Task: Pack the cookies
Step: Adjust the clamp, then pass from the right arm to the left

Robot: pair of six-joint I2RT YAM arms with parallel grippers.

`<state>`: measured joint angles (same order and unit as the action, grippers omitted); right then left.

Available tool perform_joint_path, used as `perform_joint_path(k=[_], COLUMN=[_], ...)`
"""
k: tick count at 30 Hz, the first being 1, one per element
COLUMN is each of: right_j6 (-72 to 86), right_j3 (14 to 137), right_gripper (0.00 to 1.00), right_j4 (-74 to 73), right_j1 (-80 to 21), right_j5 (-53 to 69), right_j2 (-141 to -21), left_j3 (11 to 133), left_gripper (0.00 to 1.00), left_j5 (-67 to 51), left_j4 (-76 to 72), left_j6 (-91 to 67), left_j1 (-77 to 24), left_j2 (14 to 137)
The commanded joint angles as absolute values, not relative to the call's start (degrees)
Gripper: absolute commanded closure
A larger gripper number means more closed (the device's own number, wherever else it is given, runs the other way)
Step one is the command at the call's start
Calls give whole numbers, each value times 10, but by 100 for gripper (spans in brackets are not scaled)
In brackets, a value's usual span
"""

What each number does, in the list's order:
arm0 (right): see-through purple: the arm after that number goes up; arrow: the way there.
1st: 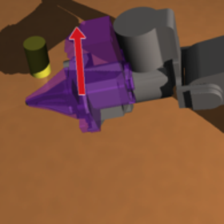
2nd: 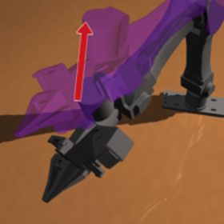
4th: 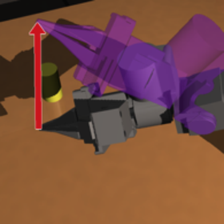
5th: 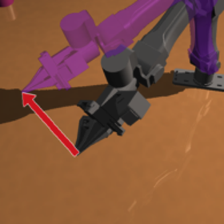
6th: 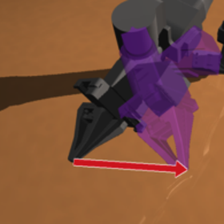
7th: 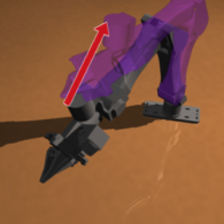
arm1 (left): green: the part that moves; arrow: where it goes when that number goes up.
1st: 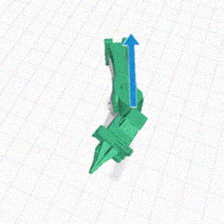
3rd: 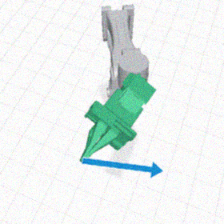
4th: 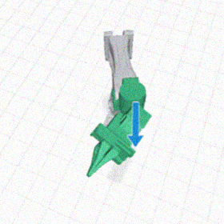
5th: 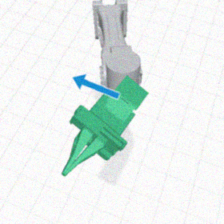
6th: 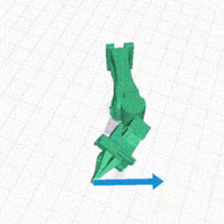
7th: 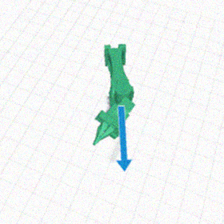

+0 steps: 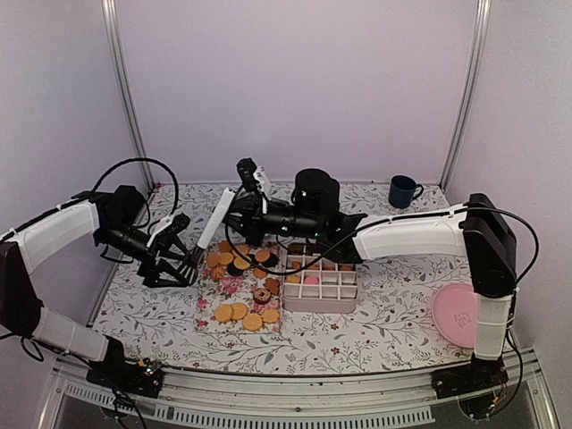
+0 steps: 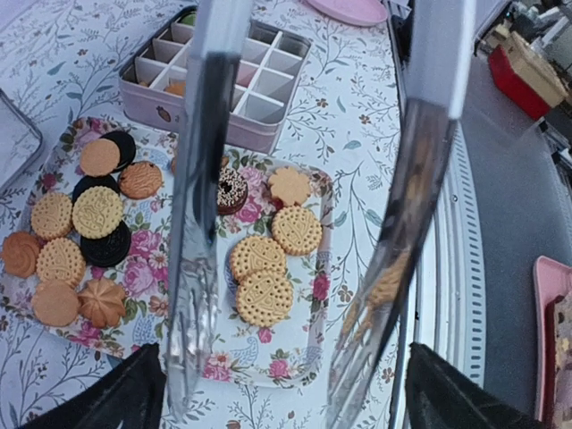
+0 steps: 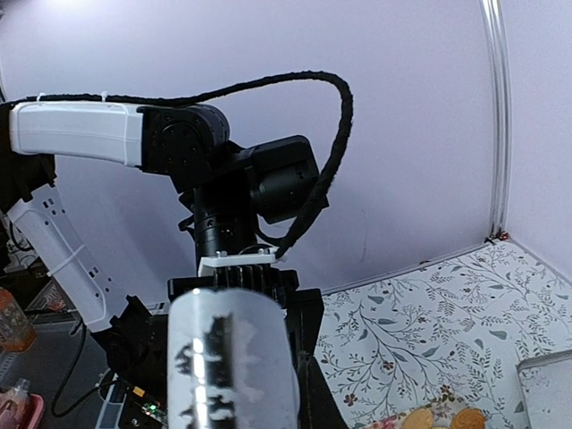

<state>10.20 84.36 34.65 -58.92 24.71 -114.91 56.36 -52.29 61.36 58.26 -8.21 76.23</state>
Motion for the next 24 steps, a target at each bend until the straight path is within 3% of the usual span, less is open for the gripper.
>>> perform_joint_path(k=[1,8,17,24], right_j6=[50,25,8,-23], right_j3=[865,861,862,859], right_gripper=[100,100,100,100], right_j4=[324,309,300,284], right_j1=[-608,-615,-620,-621], right_j5=[179,146,122,94], right_j2=[-1110,-1106,-1103,-1098], left_j3=[551,551,556,564], left_gripper=[1,1,16,17], left_j5=[-500,-476,-502,-498], left_j4=[585,581,642,644], left_j6=[548,548,592,593], left_j1=[-81,-81,-81,-82], left_j2=[726,692,714,707])
